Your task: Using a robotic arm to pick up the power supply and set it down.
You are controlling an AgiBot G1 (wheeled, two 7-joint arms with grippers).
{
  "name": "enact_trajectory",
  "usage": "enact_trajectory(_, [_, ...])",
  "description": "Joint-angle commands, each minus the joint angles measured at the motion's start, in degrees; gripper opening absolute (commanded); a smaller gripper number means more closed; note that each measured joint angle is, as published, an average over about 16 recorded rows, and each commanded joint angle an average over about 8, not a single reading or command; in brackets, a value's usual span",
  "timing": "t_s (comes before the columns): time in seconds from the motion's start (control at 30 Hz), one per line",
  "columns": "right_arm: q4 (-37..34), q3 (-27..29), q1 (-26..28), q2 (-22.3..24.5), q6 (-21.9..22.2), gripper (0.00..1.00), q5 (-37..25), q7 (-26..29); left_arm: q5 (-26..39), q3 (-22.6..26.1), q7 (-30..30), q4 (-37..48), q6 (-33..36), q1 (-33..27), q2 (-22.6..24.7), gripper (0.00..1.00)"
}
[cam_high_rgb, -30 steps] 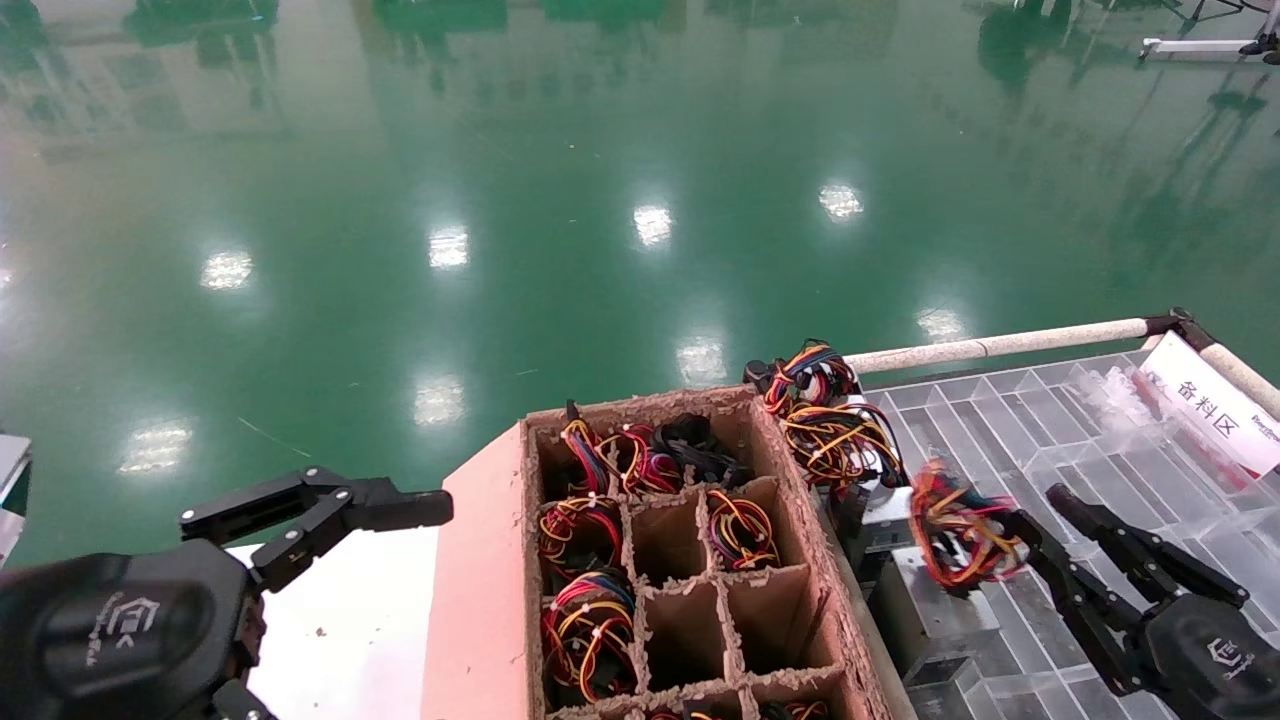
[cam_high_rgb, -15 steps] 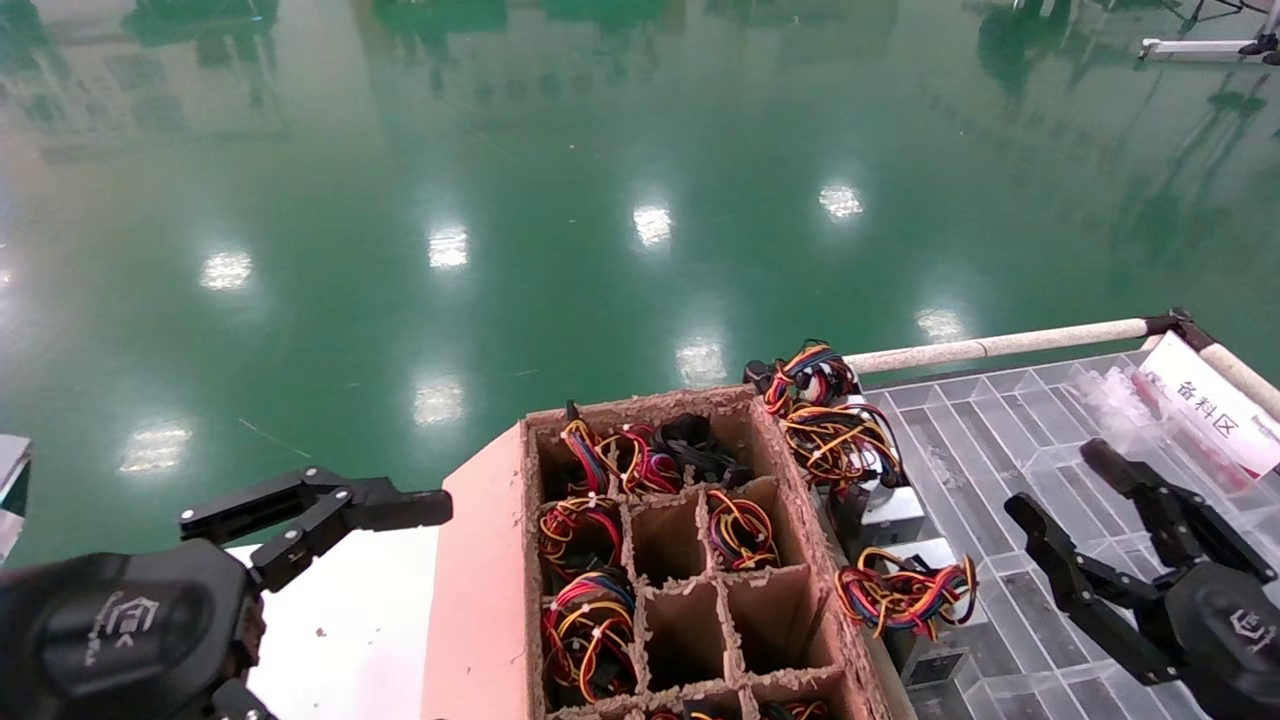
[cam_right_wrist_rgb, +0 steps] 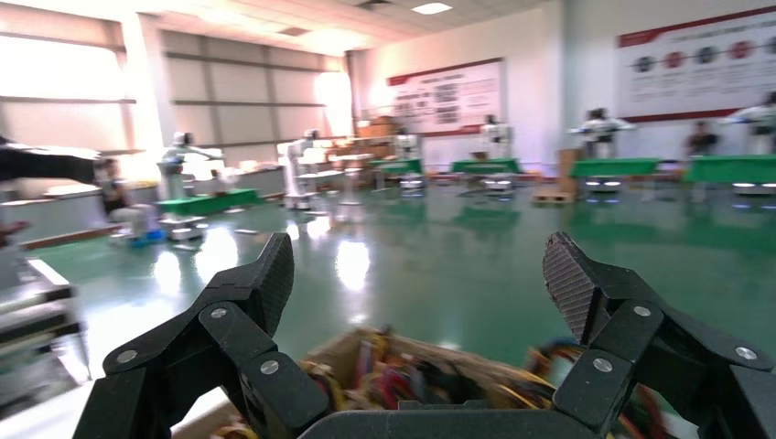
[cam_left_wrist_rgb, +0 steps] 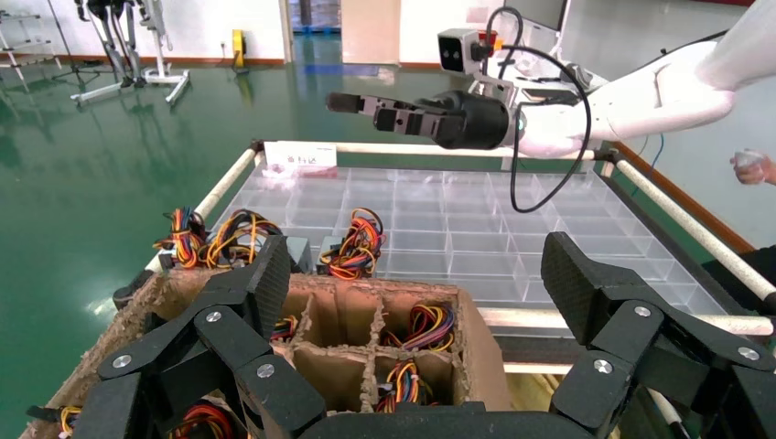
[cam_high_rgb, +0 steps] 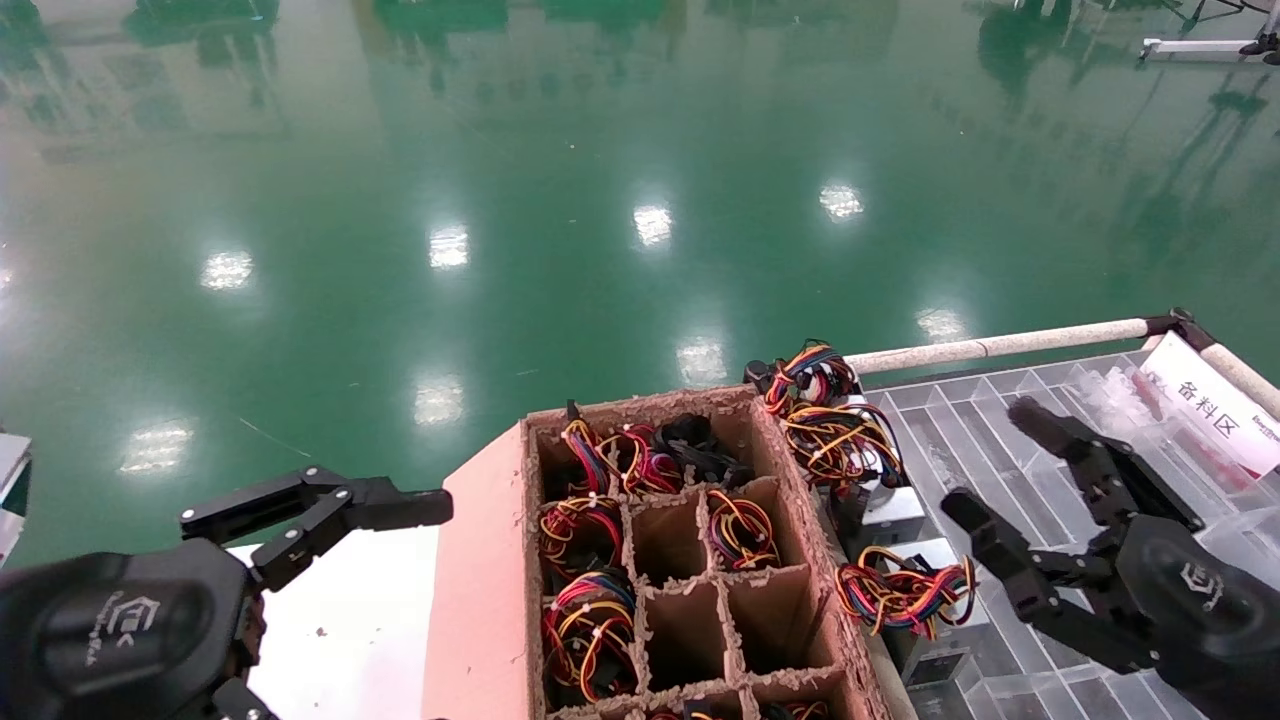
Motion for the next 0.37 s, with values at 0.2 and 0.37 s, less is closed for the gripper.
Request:
enact_trajectory(0.2, [6.2,1.6,2.0,1.2,0.5,1.0,-5.5,6.7,0.0,0.0,0.0,0.0,0.0,0.0,0.0,1.0])
enact_trajectory(0.37, [9.3,2.3,3.1,1.7,0.7,1.0,-8.3,10.0,0.0,0.0,0.0,0.0,0.0,0.0,0.0,1.0])
